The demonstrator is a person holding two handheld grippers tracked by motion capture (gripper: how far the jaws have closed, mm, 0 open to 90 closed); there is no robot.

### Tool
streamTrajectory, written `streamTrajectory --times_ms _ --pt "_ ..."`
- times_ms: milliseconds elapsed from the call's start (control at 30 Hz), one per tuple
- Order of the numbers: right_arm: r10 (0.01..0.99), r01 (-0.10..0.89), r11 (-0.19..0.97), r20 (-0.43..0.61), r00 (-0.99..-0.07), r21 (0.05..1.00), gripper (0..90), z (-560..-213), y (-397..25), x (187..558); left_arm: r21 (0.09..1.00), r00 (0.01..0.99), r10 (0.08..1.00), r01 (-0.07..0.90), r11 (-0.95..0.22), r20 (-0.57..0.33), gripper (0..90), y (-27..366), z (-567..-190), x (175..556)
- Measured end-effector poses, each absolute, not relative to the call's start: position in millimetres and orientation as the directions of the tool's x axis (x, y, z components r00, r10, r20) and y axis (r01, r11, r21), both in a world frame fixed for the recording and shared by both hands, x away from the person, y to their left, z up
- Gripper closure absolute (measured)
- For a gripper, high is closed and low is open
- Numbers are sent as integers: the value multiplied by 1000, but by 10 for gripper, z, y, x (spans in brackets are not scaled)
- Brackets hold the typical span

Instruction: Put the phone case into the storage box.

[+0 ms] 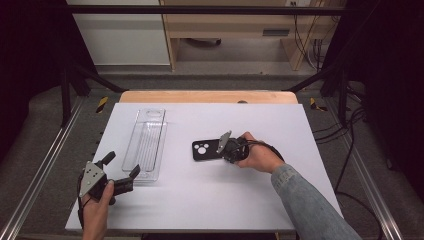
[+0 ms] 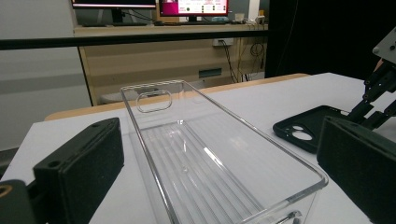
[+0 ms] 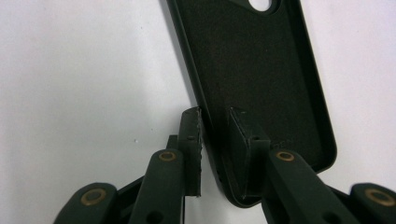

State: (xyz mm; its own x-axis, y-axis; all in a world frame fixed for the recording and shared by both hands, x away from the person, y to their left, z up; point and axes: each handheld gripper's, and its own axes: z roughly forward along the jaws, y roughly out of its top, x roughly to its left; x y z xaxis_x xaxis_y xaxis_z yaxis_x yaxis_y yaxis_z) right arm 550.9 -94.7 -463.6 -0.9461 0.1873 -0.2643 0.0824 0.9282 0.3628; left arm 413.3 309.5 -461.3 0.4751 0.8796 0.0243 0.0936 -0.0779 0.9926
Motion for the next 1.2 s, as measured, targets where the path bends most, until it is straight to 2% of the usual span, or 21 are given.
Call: streamTrajectory --times_ms 500,933,1200 --pt "142 42 921 -233 -962 388 817 -4647 -996 5545 992 482 876 95 -80 25 6 3087 -4615 4131" --pt "86 -13 930 -252 -964 366 876 -4643 -980 5530 992 481 876 94 -79 25 6 3088 -4614 4128" --pt "80 -33 939 -309 -948 343 881 -4627 -956 5479 993 474 880 89 -73 22 6 3104 -4607 4122"
